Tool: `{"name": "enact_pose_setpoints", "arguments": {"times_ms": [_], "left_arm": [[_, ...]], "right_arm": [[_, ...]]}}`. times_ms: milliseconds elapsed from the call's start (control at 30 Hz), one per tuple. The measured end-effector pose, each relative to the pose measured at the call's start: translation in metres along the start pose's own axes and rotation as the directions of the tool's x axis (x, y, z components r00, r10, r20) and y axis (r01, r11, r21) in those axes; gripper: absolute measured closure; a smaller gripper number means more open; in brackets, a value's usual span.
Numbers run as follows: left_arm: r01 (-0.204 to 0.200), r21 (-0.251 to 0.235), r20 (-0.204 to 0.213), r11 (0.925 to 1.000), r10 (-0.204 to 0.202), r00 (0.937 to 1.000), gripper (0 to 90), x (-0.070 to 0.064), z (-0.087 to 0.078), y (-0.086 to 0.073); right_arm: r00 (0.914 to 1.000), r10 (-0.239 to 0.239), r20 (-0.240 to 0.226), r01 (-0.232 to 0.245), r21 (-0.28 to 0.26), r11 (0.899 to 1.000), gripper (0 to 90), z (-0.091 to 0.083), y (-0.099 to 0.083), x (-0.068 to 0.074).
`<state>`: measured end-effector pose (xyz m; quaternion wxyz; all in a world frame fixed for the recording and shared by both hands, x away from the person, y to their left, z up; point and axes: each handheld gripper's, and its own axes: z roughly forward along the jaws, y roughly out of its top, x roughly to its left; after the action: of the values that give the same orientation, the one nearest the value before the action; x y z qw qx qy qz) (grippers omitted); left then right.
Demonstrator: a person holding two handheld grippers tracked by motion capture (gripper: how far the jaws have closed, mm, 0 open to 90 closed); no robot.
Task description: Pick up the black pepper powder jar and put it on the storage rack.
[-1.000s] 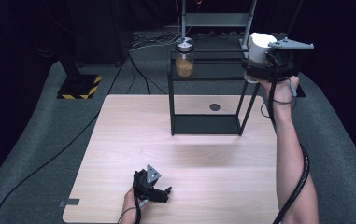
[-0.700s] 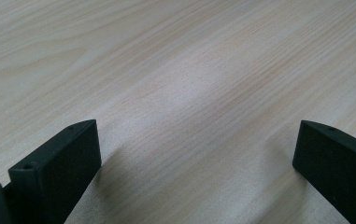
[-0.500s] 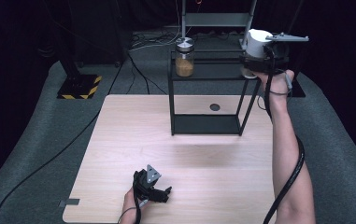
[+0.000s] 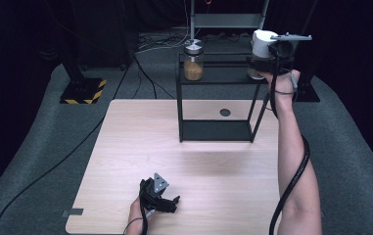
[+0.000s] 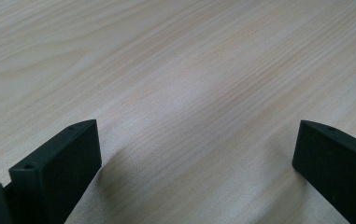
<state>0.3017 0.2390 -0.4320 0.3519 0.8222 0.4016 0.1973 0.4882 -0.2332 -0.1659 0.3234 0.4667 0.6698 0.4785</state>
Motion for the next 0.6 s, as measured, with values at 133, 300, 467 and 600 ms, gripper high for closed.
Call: {"name": "enact_pose_setpoints", "arguments": {"times_ms": [133, 300, 467, 600], "left_arm": [[-0.001, 0.0, 0.0, 1.0, 0.001, 1.0, 0.7, -0.0002, 0.0, -0.0001], [-0.005, -0.004, -0.004, 1.0, 0.005, 1.0, 0.6, -0.001, 0.0, -0.0006], [-0.008, -0.005, -0.007, 1.0, 0.008, 0.9999, 0.6, -0.0021, -0.0003, -0.0008], [-0.007, -0.004, -0.005, 1.0, 0.007, 1.0, 0.6, -0.0012, -0.0001, -0.0006]], "right_arm": [[0.9997, -0.021, 0.013, 0.021, -0.006, 1.0, 29.6, -0.0003, -0.0023, 0.0046], [0.9996, -0.023, 0.015, 0.023, -0.018, 1.0, 29.6, 0.0003, -0.0052, 0.0052], [0.9998, -0.016, 0.014, 0.016, -0.033, 0.999, 29.6, -0.0002, -0.0096, 0.0042], [0.9998, -0.019, 0.011, 0.019, -0.025, 1.0, 29.5, -0.0022, -0.0086, 0.0035]]}}
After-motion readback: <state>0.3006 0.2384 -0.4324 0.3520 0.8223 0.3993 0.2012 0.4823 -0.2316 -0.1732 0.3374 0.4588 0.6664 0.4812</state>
